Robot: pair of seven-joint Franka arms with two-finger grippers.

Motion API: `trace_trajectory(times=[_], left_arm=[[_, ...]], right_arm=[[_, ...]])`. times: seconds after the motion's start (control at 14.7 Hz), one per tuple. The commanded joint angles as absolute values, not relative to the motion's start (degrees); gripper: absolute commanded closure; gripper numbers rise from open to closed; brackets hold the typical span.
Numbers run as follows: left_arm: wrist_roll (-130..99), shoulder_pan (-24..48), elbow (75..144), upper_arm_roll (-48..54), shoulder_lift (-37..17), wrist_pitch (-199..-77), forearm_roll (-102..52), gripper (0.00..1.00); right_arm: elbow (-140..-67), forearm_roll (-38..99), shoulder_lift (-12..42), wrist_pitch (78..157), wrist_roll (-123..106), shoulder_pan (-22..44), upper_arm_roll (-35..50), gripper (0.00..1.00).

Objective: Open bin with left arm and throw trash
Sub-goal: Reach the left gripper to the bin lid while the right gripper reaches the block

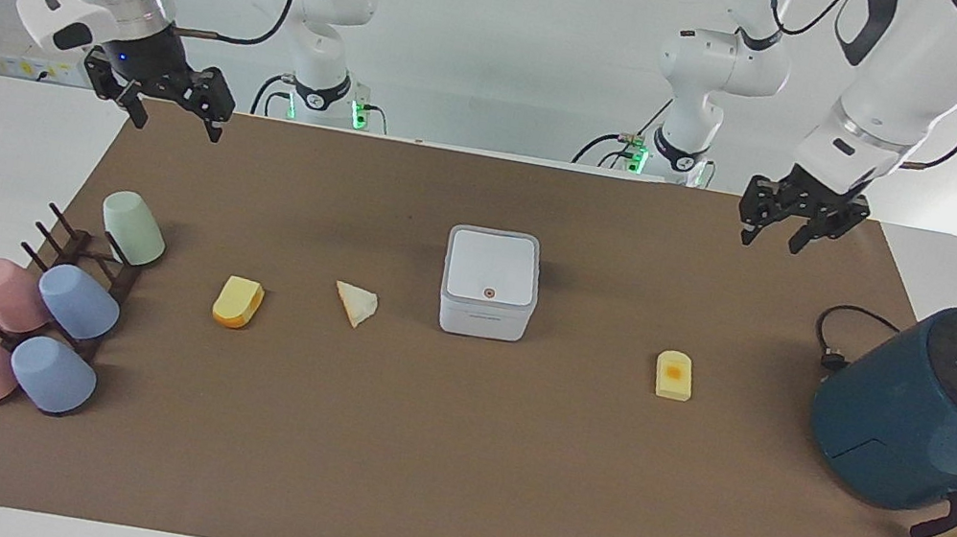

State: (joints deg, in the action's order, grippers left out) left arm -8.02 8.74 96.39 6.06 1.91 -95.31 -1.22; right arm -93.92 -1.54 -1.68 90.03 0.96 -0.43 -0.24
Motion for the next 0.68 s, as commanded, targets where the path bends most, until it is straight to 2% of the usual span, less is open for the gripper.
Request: trace_trajectory(times=[0.0, 0.07, 0.2, 0.48, 0.61], left_arm=[[-12.8, 13.3, 96.6, 5.4, -0.9, -99.8, -3.2, 1.0], [-14.0, 14.9, 96.1, 5.4, -2.3, -101.1, -5.2, 1.0], [-21.9, 19.6, 94.4, 5.4, -7.1, -104.0, -5.5, 1.0], [-30.2, 28.0, 90.4, 5.4, -15.8, -109.9, -5.1, 1.0], [-30.6, 29.4, 90.4, 5.4, -17.3, -113.9, -5.4, 1.0]], right_arm=[[-106.6, -1.0, -6.5, 101.5, 1.1, -1.9, 0.1, 0.0], [-111.1, -1.0, -7.8, 106.5, 1.0, -1.9, 0.1, 0.0], [-114.8, -1.0, -6.8, 111.1, 1.0, -2.2, 0.1, 0.0], [-119.5, -0.9, -0.7, 122.9, 0.5, -1.8, 0.1, 0.0], [-122.6, -0.9, 1.5, 129.2, 0.6, -1.4, 0.2, 0.0]])
